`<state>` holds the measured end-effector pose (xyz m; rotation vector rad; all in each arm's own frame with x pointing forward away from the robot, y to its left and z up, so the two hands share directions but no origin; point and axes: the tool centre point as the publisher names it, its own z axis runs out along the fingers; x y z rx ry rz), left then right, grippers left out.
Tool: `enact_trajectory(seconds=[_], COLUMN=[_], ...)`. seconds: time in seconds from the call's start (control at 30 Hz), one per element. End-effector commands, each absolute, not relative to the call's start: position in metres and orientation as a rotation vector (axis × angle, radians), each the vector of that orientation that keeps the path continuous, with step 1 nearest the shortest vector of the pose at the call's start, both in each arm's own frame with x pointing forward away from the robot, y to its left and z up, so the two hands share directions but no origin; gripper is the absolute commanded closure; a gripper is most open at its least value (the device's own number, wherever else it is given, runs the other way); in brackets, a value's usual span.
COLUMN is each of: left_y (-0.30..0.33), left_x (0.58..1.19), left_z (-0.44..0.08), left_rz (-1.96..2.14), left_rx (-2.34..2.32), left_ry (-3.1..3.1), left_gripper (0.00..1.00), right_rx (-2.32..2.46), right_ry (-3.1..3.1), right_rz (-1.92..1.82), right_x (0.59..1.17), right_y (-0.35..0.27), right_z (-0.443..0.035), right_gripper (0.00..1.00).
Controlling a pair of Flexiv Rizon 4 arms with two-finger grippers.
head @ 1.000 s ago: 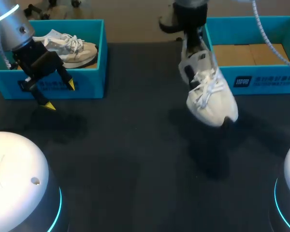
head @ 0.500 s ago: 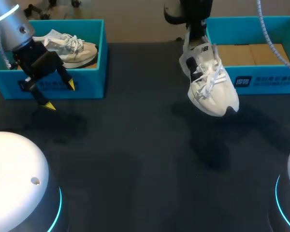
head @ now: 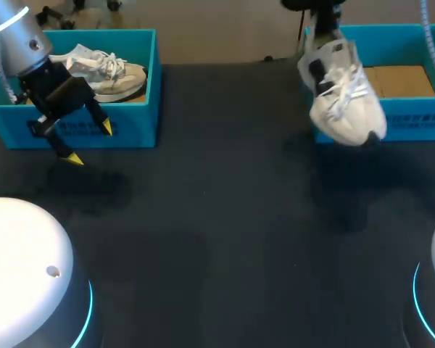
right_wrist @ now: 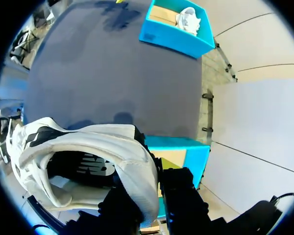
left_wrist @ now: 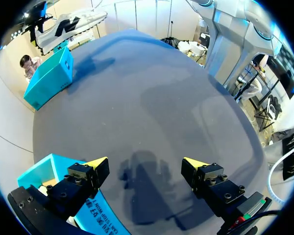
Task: Take the shoe out of the shoebox, open the shoe tongue, remove and reinsert the insole, then place the shoe into the shoebox
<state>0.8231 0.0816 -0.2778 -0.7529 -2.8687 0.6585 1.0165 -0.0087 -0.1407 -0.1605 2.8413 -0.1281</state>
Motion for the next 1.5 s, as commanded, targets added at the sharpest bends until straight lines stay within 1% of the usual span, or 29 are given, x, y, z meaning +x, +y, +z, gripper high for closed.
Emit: enact_trajectory(seconds=[0.03,0.37,0.9,1.0,1.07,1.2,1.5], left_y=[0.082,0.082,0.082,0.082,0.082,0.082,0.082], left_x=[0.822,0.822,0.822,0.822,0.822,0.822,0.822], left_z=[-0.277,-0.277,-0.277,-0.277,-0.277,-0.277,-0.277], left_rz=[0.652,0.652,0.652,0.652,0.652,0.652,0.652], left_rx=[-0.753,-0.753,-0.753,-0.753,-0.753,-0.753,-0.753], left_ry=[-2.87,-2.87,-2.87,-2.87,-2.87,-2.87,-2.87], left_gripper=[0.0,0.0,0.0,0.0,0.0,0.0,0.0], right_rx=[-0.183,-0.115,-0.115,-0.099,-0.116,-0.141,-0.262], right_ry=[2.859,2.803,2.803,2.771,2.767,2.782,2.771], right_rz=[-0.101,-0.139,-0.139,-0.104,-0.183,-0.2,-0.199], right_x=[1.037,1.097,1.097,1.122,1.136,1.169,1.203], right_y=[-0.045,-0.11,-0.11,-0.129,-0.138,-0.161,-0.18], right_z=[-0.139,-0.139,-0.139,-0.139,-0.139,-0.145,-0.152], right_gripper=[1.0,1.0,1.0,1.0,1.0,1.0,1.0])
